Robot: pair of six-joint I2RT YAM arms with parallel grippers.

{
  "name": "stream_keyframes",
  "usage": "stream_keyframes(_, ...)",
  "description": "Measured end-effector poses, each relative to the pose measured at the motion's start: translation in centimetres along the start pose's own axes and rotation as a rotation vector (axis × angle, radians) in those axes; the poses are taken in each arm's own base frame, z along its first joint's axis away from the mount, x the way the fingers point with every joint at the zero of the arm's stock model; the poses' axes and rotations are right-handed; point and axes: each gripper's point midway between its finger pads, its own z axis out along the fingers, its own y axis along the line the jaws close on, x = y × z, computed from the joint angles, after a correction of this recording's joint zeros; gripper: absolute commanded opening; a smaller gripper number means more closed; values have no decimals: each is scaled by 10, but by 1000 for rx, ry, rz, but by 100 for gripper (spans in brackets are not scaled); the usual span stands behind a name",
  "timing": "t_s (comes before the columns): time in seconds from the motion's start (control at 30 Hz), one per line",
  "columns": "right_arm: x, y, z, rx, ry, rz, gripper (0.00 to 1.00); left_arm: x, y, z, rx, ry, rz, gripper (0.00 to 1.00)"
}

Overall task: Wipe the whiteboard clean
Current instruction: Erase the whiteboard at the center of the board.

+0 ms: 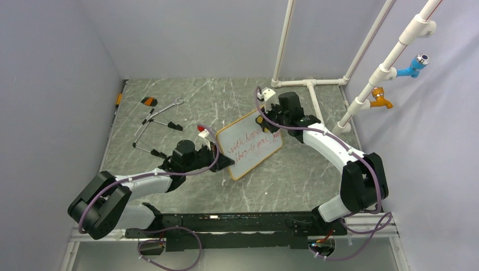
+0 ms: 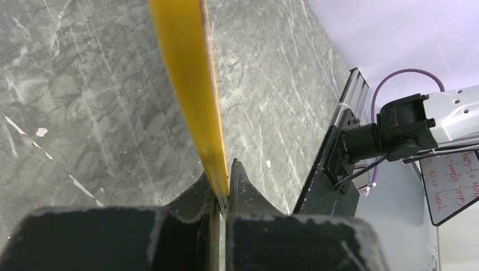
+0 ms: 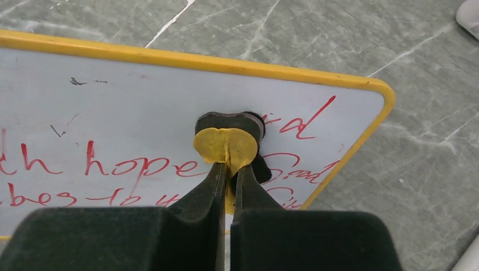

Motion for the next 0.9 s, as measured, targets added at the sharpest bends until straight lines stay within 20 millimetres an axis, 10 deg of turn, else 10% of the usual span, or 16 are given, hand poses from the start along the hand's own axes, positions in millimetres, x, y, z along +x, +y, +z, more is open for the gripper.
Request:
stream_keyframes(0.37,3,32,-4,-209,-10,-75,0,2,-1,-1,9,4,4,0)
stream_keyframes(0.9,-5,-10,0,49,-9,-45,0,3,-2,-1,17,2,8,0)
